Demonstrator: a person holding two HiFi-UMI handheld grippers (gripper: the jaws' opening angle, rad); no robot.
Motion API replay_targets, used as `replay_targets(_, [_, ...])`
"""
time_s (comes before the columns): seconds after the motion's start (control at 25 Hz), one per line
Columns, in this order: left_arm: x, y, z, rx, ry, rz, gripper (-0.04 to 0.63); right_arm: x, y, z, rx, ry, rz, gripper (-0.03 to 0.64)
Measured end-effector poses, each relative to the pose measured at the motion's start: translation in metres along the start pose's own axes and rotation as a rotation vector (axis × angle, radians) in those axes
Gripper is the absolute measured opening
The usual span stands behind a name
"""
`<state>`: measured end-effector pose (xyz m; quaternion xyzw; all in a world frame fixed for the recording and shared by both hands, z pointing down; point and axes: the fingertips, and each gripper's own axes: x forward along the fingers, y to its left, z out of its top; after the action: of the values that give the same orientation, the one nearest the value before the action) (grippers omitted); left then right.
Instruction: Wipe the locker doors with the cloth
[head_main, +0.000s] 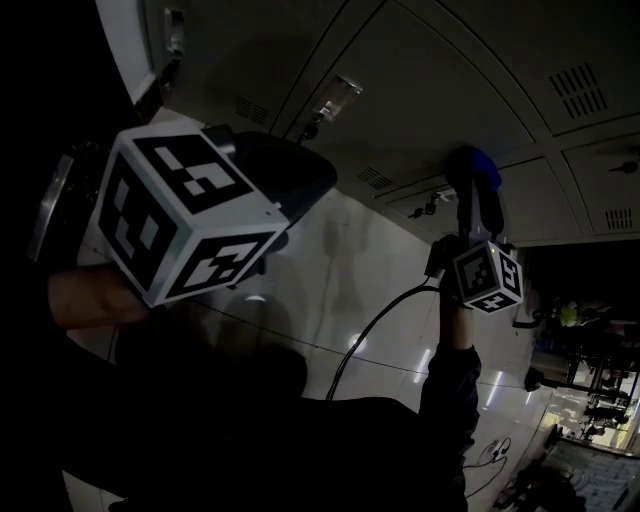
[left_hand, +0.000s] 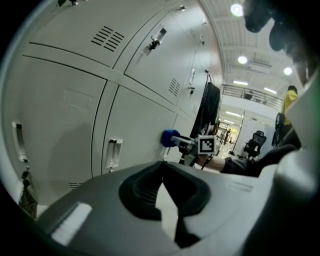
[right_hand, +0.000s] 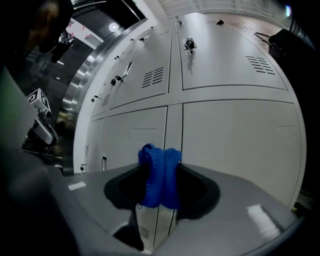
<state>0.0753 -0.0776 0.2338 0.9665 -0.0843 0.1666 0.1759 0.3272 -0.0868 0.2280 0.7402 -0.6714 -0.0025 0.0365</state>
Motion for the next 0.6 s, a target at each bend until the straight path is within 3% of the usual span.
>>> replay_targets(0.28, [-0.004, 0.006, 0.0, -0.007, -0.003, 0.01, 0.0, -0.003, 0.023, -0.001, 0.013, -0.022, -0.014, 0.163])
replay_targets(0.6, [-0.017, 0.006, 0.003, -0.011, -0.019, 0.012, 0.0, 0.031, 0.147, -0.017, 0.008, -0.004, 0.245, 0.163])
